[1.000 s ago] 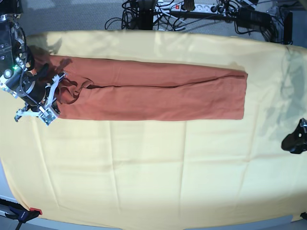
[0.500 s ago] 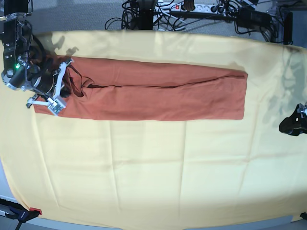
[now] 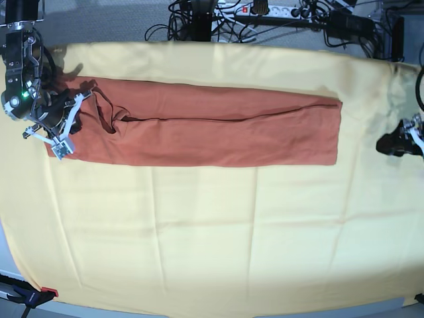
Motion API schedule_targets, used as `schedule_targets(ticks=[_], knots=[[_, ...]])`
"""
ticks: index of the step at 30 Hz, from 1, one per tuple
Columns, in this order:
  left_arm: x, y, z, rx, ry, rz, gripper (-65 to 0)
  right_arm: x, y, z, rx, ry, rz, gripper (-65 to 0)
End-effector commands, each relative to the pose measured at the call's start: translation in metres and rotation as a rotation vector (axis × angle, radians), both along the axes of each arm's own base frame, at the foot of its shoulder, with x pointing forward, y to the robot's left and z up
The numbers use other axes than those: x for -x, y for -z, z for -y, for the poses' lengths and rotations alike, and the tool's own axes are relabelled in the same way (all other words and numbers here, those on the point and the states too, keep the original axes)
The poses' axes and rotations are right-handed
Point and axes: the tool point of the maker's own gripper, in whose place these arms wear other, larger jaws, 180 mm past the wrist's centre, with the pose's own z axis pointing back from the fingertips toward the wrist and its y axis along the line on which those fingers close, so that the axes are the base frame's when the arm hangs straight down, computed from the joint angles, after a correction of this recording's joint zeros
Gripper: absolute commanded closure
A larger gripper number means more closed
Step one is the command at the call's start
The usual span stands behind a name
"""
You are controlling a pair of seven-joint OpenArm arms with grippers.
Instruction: Fold the T-shirt properly
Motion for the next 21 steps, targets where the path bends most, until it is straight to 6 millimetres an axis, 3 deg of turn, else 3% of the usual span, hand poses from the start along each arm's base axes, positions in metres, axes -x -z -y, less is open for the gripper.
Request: schedule_targets(ticks=[1, 5, 12, 21], knots=[[-0.008, -0.016, -0.004, 0.003, -0.012, 0.053, -33.0, -0.008, -0.011, 0.003, 0.000, 0.000, 0.036, 0.0], [-0.008, 0.009, 0.000, 0.015, -0.091, 0.025, -33.0, -0.007, -0.011, 0.000, -0.022, -0.002, 0.033, 0.0], [-0.006, 0.035, 0.037, 0.131, -0.088, 0.002, -33.0, -0.010, -0.013, 0.000, -0.023, -0.001, 0.039, 0.0], [0.006, 0.054, 0.086, 0.265, -0.010, -0.030, -33.0, -0.011, -0.014, -0.001, -0.025, -0.002, 0.042, 0.0]])
